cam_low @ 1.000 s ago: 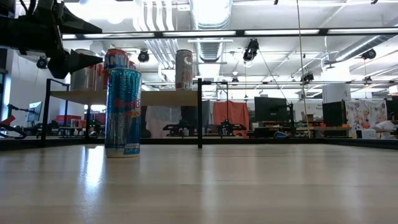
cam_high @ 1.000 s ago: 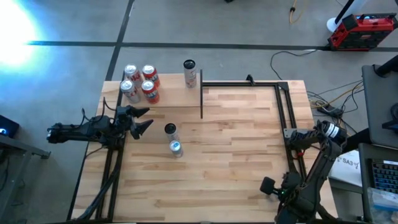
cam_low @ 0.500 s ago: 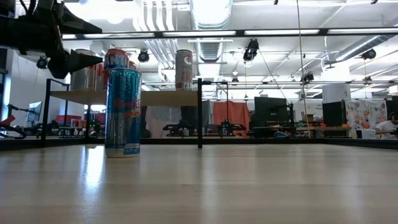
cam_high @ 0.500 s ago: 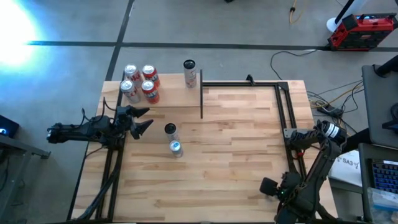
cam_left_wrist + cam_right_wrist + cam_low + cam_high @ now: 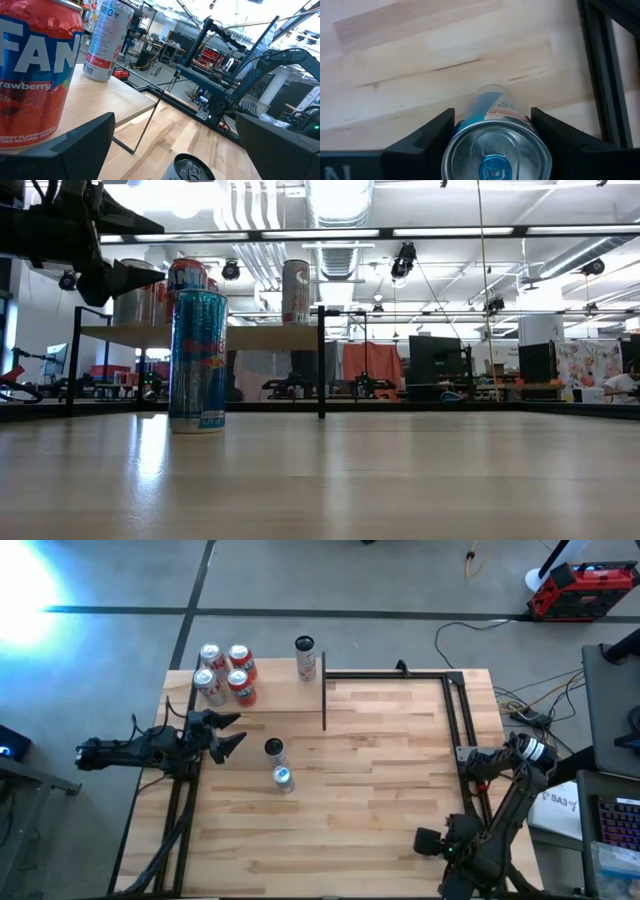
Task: Place canned beverage on shelf
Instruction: Put the bottom blue soda can on the shelf
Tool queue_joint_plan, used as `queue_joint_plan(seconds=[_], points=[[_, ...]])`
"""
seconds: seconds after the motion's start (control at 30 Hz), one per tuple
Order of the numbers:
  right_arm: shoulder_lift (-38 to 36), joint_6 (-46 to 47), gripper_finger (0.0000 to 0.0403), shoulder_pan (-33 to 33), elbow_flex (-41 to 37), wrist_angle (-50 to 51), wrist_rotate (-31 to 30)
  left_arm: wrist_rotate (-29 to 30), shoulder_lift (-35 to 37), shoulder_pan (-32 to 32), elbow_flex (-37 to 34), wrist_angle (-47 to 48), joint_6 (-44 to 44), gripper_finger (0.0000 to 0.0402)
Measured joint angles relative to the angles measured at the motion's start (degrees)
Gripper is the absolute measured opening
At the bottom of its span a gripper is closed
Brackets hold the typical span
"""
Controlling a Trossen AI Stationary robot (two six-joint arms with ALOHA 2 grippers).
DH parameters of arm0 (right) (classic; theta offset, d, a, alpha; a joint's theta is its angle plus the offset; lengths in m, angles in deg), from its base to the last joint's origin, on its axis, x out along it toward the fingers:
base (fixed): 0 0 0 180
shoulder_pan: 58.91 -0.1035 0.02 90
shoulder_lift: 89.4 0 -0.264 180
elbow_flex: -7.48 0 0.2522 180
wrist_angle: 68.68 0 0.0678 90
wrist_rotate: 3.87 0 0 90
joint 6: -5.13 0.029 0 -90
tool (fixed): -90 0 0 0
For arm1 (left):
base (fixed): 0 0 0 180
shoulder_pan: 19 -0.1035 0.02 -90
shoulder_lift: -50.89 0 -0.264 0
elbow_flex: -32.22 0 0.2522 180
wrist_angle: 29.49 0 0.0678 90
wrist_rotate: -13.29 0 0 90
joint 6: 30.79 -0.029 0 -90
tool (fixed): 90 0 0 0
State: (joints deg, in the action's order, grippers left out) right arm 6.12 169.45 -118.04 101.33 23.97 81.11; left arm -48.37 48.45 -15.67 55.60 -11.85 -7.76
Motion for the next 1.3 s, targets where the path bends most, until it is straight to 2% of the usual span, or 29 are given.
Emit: queue_joint_plan(seconds=[0.17,0.33,0.7,1.0,1.3], points=[[-1.5,-6.1,0.0219,1.7,0.0,0.8,-2.9,0.0,0.0,0.0,0.0,0.0,0.0,0.0398],[-2.7,-17.2,0.0219,6.5,0.0,1.2,-3.0,0.0,0.0,0.0,0.0,0.0,0.0,0.0398],[-4.7,-48.3,0.0219,23.5,0.0,-3.8,-4.3,0.0,0.0,0.0,0.0,0.0,0.0,0.0398],[-4.8,-67.0,0.0219,37.5,0.0,-11.5,-2.8,0.0,0.0,0.0,0.0,0.0,0.0,0.0398],[-4.8,-85.5,0.0219,46.5,0.0,-17.0,-2.5,0.0,0.0,0.0,0.0,0.0,0.0,0.0398]])
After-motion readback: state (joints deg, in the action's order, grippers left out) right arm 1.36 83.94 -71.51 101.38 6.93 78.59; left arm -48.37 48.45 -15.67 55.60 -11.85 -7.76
